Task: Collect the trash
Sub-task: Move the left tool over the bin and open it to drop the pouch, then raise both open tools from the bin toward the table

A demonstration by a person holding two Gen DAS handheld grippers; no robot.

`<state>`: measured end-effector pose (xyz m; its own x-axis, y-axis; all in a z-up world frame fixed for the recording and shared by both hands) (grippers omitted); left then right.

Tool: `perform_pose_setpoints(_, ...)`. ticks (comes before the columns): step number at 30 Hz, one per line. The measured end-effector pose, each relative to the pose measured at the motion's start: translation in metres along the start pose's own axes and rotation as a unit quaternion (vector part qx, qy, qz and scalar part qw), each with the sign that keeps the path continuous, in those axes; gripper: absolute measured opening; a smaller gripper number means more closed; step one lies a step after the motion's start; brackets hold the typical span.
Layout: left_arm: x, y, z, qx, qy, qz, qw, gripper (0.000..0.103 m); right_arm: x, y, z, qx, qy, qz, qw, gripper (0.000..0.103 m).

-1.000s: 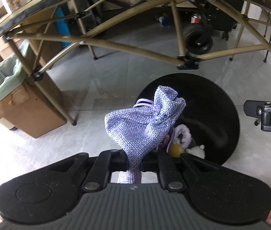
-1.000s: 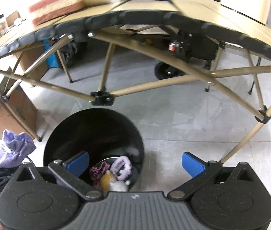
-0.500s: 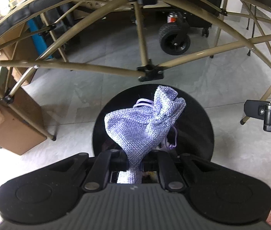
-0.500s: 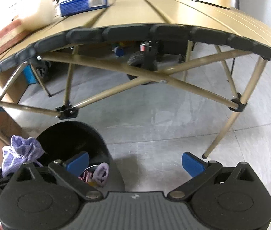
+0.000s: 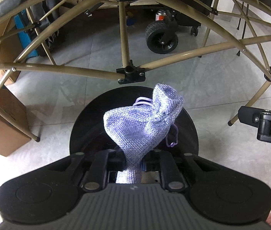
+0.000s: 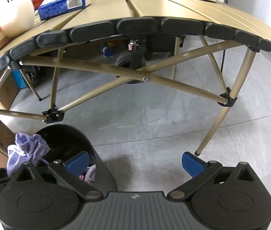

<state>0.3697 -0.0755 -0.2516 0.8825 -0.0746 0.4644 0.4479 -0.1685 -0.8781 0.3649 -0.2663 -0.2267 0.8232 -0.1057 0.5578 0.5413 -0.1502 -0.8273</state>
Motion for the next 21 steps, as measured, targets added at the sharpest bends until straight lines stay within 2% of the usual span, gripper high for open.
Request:
perform_pose_setpoints(1, -0.0002, -0.0001, -0.0003, -0.003, -0.003, 0.001, 1.0000, 0.033, 0.0000, 0.0002, 0.0003, 0.000, 0.000, 0.000, 1.000, 0.103)
perform_pose_setpoints(2, -0.0005, -0.0008, 0.0000, -0.006, -0.006, 0.002, 1.0000, 0.055, 0.0000, 0.0002, 0.0010, -0.001, -0.001, -0.001, 1.000, 0.103)
perform_pose_setpoints(3, -0.0006, -0.0021, 0.0003, -0.007, -0.010, -0.001, 0.9999, 0.064, 0.0001, 0.0001, 0.0011, -0.001, -0.002, -0.001, 1.000, 0.103)
perform_pose_setpoints(4, -0.0006, -0.0041, 0.0000, -0.007, -0.011, -0.005, 0.9999, 0.080, 0.0004, 0.0000, 0.0013, -0.001, -0.001, -0.002, 1.000, 0.103)
perform_pose_setpoints(5, -0.0003, -0.0055, -0.0003, -0.008, -0.011, -0.008, 0.9999, 0.092, 0.0008, -0.0002, 0.0009, -0.001, 0.001, -0.002, 1.000, 0.103)
perform_pose_setpoints(7, 0.0000, -0.0073, 0.0002, -0.011, -0.015, -0.011, 0.9998, 0.103, 0.0017, -0.0007, -0.0007, 0.003, 0.007, -0.004, 1.000, 0.103)
perform_pose_setpoints(21, -0.0043, -0.0053, -0.0004, 0.002, -0.005, 0.000, 1.0000, 0.103, 0.0045, -0.0049, 0.0007, 0.021, 0.017, -0.010, 1.000, 0.103)
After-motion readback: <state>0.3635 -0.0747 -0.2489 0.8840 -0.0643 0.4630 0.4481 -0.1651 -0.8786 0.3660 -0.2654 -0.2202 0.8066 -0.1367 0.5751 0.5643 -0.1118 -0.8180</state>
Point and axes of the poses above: each gripper's, at about its wrist camera, not at the fingertips, and y roughly the way its jaws point, z to its left, x to its top, the point moved 4 cm from there along y, roughly the way its jaws point, and after that the axes turned 9 degrees about -x, right-handed, at the moved point
